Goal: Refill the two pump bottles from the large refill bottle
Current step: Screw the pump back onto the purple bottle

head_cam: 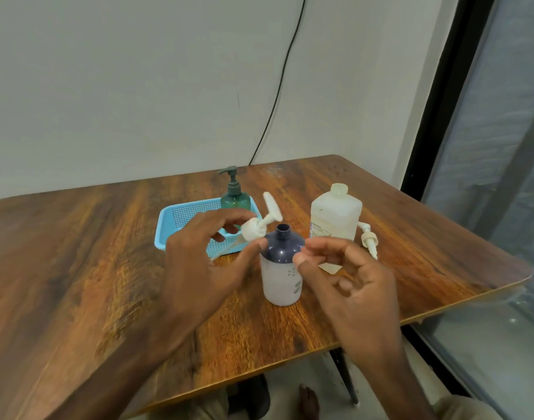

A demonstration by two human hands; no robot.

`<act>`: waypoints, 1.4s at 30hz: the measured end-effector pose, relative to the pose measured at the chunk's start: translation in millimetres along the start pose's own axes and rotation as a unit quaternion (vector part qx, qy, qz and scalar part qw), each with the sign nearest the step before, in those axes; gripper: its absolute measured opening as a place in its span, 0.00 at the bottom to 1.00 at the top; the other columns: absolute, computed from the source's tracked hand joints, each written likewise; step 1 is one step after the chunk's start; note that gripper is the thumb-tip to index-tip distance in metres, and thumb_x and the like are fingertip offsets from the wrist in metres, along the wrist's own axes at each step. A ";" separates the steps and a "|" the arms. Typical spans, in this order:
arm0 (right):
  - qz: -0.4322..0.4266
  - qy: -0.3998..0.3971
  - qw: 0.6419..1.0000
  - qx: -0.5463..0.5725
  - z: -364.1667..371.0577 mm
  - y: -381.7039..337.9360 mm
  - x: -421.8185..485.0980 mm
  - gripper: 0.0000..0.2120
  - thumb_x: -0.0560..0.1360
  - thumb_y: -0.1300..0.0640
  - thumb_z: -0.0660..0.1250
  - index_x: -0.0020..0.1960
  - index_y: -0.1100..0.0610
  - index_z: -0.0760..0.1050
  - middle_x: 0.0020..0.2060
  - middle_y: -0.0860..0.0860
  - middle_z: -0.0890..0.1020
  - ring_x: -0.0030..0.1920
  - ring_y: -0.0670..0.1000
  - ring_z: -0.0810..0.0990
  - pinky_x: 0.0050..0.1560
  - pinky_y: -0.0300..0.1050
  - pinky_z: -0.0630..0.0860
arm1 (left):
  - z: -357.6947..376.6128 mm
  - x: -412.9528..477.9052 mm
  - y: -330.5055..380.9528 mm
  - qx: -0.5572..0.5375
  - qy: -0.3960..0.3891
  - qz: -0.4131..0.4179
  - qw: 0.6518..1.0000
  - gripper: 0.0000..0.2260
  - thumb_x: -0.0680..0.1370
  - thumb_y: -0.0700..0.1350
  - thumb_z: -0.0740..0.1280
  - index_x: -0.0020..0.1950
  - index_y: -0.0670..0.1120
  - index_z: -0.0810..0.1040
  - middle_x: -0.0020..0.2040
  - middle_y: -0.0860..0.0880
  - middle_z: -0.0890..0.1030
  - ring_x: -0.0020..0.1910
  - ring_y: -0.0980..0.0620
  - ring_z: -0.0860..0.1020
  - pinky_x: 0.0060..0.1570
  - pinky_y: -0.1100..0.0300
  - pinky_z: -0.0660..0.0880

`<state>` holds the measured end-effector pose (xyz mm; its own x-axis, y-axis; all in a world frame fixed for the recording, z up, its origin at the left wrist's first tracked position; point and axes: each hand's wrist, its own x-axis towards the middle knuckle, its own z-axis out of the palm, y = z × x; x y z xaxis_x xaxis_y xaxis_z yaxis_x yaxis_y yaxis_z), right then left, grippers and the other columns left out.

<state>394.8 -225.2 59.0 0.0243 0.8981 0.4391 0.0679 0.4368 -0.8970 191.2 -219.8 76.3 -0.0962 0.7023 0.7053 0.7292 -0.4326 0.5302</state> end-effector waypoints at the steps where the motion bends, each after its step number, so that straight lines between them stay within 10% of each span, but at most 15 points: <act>1: -0.006 -0.007 1.000 0.007 0.5 -6.0 5.3 0.13 0.71 0.50 0.76 0.55 0.50 0.83 0.48 0.44 0.86 0.52 0.47 0.84 0.44 0.45 0.84 | -0.5 2.1 7.7 0.001 0.000 0.023 1.000 0.17 0.72 0.57 0.76 0.60 0.58 0.79 0.56 0.70 0.76 0.55 0.71 0.76 0.56 0.77 0.71; 12: -0.019 -0.056 0.996 0.065 3.1 -27.1 43.3 0.14 0.72 0.60 0.77 0.57 0.58 0.82 0.48 0.48 0.88 0.49 0.46 0.87 0.47 0.43 0.84 | 20.6 23.7 30.7 -0.022 0.024 0.118 0.992 0.15 0.72 0.56 0.72 0.57 0.56 0.78 0.54 0.62 0.79 0.54 0.61 0.74 0.52 0.67 0.72; 21: -0.092 0.026 0.995 0.007 -4.1 -53.9 85.8 0.12 0.73 0.53 0.77 0.55 0.53 0.84 0.46 0.46 0.87 0.48 0.48 0.87 0.50 0.53 0.84 | 30.7 18.6 -23.0 0.000 -0.186 -0.043 0.982 0.41 0.61 0.78 0.72 0.69 0.62 0.68 0.63 0.64 0.75 0.62 0.64 0.74 0.58 0.69 0.70; 28: -0.140 0.003 0.986 -0.089 -4.3 -67.5 115.4 0.14 0.73 0.52 0.77 0.58 0.51 0.84 0.47 0.43 0.87 0.47 0.45 0.85 0.52 0.47 0.83 | 42.4 29.1 -19.3 -0.064 -0.238 -0.023 0.969 0.27 0.62 0.72 0.76 0.57 0.68 0.73 0.56 0.72 0.77 0.57 0.70 0.76 0.50 0.74 0.76; 42: -0.136 -0.040 0.982 -0.125 2.5 -49.0 112.5 0.16 0.75 0.52 0.75 0.62 0.50 0.82 0.50 0.41 0.86 0.49 0.40 0.83 0.49 0.34 0.80 | 47.7 27.3 -28.8 -0.112 -0.237 -0.029 0.965 0.30 0.64 0.60 0.83 0.62 0.60 0.76 0.57 0.64 0.80 0.58 0.64 0.79 0.52 0.69 0.78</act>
<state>391.7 -145.4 152.2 -0.1069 0.7557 0.6461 0.3033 0.6436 -0.7027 199.9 -161.2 57.8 0.2265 0.8855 0.4056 0.5616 -0.4590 0.6884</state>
